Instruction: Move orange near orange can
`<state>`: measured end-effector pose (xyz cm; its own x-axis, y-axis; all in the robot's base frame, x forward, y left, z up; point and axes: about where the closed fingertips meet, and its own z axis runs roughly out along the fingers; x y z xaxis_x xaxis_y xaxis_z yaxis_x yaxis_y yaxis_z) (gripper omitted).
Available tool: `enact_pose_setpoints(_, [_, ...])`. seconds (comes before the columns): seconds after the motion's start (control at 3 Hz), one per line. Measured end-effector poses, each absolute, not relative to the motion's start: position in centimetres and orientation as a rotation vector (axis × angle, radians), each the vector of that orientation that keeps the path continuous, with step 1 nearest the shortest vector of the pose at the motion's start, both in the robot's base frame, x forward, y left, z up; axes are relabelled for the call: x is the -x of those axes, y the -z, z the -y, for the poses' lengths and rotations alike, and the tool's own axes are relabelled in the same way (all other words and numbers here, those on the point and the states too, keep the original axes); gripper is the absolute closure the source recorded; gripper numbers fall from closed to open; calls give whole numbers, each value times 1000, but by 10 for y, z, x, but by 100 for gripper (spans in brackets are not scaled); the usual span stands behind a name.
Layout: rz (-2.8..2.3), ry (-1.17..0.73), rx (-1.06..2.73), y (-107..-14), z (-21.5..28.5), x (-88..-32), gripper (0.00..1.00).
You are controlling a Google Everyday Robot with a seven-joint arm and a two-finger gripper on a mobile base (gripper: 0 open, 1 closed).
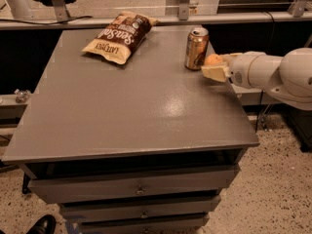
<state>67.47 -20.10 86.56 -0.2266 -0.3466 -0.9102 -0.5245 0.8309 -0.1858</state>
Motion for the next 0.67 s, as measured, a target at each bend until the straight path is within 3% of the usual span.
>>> enact_pose_setpoints(0.33, [-1857, -214, 667, -858, 196, -681, 84])
enact_pose_setpoints(0.67, [-1869, -232, 671, -853, 192, -684, 61])
